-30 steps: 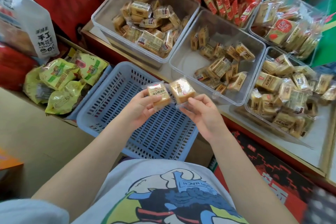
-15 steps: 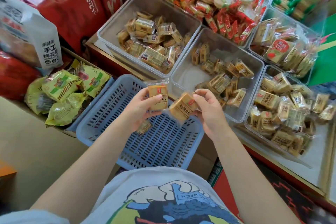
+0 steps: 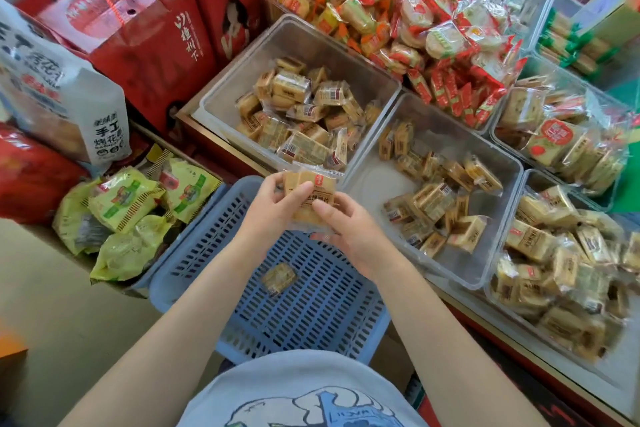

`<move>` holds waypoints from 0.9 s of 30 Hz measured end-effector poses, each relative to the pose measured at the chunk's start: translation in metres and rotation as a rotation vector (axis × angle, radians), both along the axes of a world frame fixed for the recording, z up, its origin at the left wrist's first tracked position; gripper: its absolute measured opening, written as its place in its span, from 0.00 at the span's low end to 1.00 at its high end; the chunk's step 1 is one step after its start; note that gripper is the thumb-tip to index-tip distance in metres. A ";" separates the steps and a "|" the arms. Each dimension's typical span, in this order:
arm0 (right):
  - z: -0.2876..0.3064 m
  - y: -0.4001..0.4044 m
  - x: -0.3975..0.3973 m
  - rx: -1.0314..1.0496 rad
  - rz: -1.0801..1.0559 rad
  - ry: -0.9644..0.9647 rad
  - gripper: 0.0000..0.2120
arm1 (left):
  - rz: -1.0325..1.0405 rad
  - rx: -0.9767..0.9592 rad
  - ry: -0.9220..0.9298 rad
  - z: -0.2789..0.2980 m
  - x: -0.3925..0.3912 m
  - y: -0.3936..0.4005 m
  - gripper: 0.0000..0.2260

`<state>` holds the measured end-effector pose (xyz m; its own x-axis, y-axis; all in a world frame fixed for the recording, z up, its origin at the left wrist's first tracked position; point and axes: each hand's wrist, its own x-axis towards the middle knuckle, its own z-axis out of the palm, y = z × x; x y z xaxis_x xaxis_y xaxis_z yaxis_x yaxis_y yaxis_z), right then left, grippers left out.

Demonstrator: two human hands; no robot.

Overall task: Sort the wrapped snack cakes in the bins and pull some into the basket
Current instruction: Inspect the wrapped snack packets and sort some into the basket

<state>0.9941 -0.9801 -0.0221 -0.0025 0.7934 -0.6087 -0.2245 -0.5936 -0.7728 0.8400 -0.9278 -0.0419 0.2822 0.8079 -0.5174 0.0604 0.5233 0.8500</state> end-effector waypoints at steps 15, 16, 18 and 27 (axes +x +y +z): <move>-0.051 0.172 -0.005 0.291 0.357 -1.016 0.28 | -0.418 0.702 1.121 -0.060 -0.021 0.105 0.40; -0.057 0.175 -0.007 0.284 0.375 -1.038 0.29 | -0.421 0.703 1.130 -0.062 -0.022 0.106 0.40; -0.066 0.179 -0.008 0.283 0.385 -1.080 0.29 | -0.423 0.712 1.138 -0.063 -0.022 0.107 0.40; -0.047 0.181 0.006 0.262 0.258 -0.743 0.24 | -0.436 0.657 1.168 -0.059 -0.019 0.107 0.42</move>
